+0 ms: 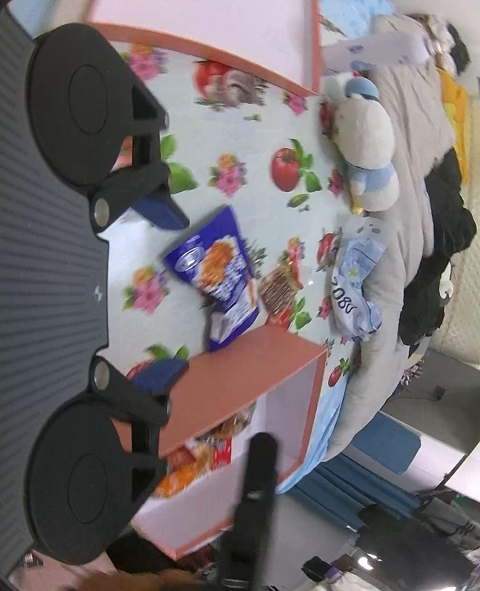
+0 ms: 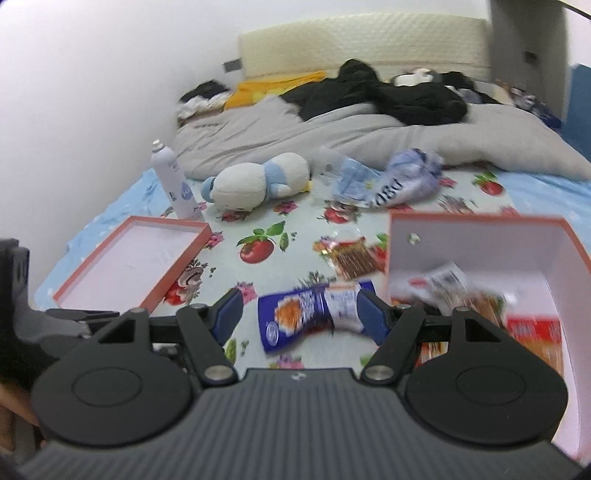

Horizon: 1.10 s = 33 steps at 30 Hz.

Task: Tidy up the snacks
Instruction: 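Grasp blue snack bag with left tool while right tool grasps red-topped jerky strip packet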

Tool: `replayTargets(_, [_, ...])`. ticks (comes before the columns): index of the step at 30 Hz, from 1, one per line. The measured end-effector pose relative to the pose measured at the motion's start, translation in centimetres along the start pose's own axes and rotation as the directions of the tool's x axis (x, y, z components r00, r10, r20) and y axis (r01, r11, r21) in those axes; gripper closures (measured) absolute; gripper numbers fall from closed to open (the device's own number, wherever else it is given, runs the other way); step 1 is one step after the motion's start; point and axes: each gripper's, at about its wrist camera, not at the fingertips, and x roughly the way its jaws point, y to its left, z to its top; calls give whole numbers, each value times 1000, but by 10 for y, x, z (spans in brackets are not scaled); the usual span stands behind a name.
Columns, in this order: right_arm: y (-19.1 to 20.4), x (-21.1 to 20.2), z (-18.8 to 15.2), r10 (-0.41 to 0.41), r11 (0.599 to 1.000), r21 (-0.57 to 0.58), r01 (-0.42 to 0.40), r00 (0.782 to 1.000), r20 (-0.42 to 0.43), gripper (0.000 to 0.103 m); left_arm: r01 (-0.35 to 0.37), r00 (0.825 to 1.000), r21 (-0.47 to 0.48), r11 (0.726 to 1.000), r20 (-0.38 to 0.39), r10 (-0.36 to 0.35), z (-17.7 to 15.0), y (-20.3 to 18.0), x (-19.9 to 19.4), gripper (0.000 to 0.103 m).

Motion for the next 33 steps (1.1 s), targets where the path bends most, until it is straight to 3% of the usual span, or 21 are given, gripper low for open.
replayTargets(5, [-6, 63, 52, 40, 991, -125, -50, 996, -79, 33, 15, 1000, 99, 995, -18, -13, 18, 18, 46, 14])
replayTargets(7, [-12, 97, 69, 64, 985, -152, -87, 987, -150, 33, 28, 999, 141, 990, -42, -22, 22, 23, 66, 14])
replayTargets(9, [-15, 135, 82, 38, 977, -195, -84, 972, -231, 33, 43, 998, 189, 981, -63, -32, 25, 25, 86, 14])
replayTargets(16, [-27, 239, 91, -2, 942, -299, -153, 887, -461, 33, 143, 988, 312, 939, -103, -116, 30, 22, 133, 14])
replayTargets(22, [-38, 300, 79, -71, 922, -344, -180, 794, -604, 33, 177, 982, 401, 899, -136, -133, 37, 17, 169, 14])
replayTargets(26, [-46, 321, 78, -123, 911, -378, -167, 764, -633, 33, 209, 976, 431, 878, -156, -155, 43, 18, 187, 15])
replayTargets(33, [-55, 339, 80, -88, 917, -332, -221, 699, -710, 34, 249, 961, 439, 864, -221, -165, 37, 24, 214, 20])
